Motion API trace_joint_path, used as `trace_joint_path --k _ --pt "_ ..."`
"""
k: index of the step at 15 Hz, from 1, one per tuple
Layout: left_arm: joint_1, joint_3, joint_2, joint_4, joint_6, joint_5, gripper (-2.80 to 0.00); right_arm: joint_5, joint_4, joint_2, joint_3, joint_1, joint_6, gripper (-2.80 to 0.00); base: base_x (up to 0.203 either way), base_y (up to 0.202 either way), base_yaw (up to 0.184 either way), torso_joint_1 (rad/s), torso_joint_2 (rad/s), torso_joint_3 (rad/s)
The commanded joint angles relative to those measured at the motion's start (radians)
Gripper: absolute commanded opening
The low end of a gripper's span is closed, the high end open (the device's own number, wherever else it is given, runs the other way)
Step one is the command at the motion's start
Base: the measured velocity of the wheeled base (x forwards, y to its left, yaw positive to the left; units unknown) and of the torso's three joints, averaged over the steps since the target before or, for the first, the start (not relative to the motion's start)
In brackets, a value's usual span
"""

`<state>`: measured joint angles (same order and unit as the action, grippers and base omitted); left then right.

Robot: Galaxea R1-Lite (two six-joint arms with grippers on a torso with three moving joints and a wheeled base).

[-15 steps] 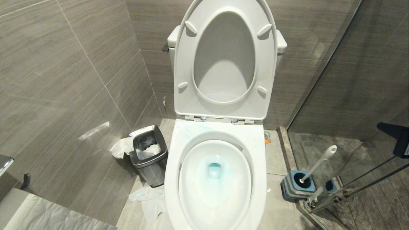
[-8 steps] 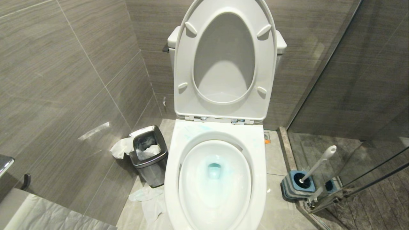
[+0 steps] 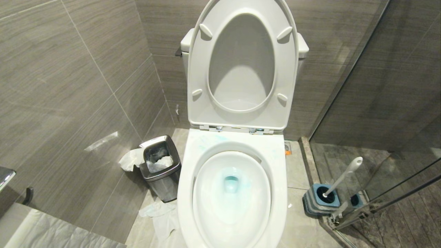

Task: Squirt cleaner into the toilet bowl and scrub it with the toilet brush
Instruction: Flush the toilet

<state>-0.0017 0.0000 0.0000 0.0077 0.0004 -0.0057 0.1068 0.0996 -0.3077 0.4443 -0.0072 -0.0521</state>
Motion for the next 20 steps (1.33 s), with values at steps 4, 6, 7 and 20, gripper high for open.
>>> trace_joint_path --k 4,6,7,20 --pt "0.0 0.002 0.0 0.0 0.0 0.0 -2.8 0.001 -0.025 0.149 0.069 0.006 -0.051 -2.8 0.0 0.0 0.0 0.0 0.0 0.0" --pt "0.0 0.002 0.0 0.0 0.0 0.0 -2.8 0.001 -0.064 0.192 0.088 0.006 -0.06 -2.8 0.0 0.0 0.0 0.0 0.0 0.0" --pt "0.0 0.002 0.0 0.0 0.0 0.0 -2.8 0.001 -0.096 0.209 0.107 0.006 -0.063 -2.8 0.0 0.0 0.0 0.0 0.0 0.0" --pt "0.0 0.002 0.0 0.0 0.0 0.0 -2.8 -0.027 -0.097 0.308 -0.186 0.007 0.018 -2.8 0.0 0.0 0.0 0.0 0.0 0.0"
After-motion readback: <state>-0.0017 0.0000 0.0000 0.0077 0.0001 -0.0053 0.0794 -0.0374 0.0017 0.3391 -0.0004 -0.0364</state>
